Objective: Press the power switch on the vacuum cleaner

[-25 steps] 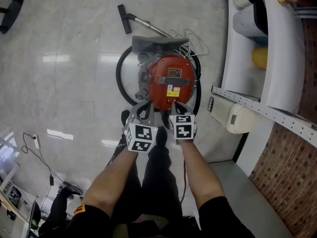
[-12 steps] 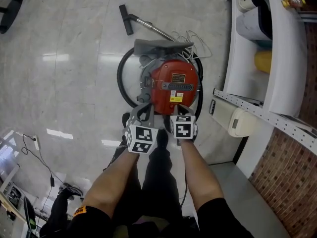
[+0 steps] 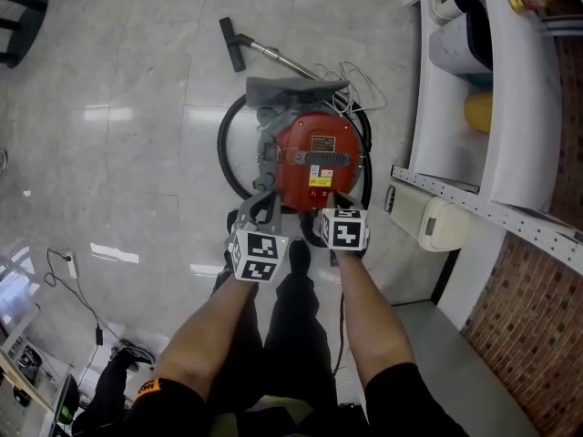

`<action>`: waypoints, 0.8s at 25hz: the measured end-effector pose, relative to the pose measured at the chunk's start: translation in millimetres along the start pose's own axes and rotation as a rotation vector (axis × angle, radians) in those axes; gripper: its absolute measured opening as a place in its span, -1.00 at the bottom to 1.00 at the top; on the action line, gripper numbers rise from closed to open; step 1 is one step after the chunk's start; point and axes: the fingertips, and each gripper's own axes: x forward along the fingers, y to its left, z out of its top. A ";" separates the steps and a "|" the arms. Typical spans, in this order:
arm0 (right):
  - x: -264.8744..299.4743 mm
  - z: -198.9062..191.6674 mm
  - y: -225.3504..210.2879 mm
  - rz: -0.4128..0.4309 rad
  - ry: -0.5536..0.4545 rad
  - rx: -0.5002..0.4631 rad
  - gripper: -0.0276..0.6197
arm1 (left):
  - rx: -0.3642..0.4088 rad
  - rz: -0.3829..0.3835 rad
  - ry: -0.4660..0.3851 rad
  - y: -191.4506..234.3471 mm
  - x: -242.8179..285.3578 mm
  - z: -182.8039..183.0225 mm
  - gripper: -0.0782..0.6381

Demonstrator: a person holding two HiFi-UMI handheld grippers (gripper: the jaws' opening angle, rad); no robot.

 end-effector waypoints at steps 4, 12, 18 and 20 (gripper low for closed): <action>-30.5 5.0 -7.3 0.003 -0.033 -0.027 -0.94 | -0.015 0.024 -0.034 -13.3 -15.8 21.6 -0.74; -108.4 6.6 8.4 0.061 -0.118 -0.089 -0.94 | -0.076 0.078 -0.113 -54.4 -76.1 59.7 -0.74; -175.3 -5.6 24.7 0.107 -0.209 -0.133 -0.94 | -0.128 0.142 -0.143 -73.0 -130.2 65.7 -0.74; -194.9 -10.8 24.2 0.113 -0.252 -0.153 -0.94 | -0.146 0.150 -0.155 -80.8 -149.3 68.9 -0.74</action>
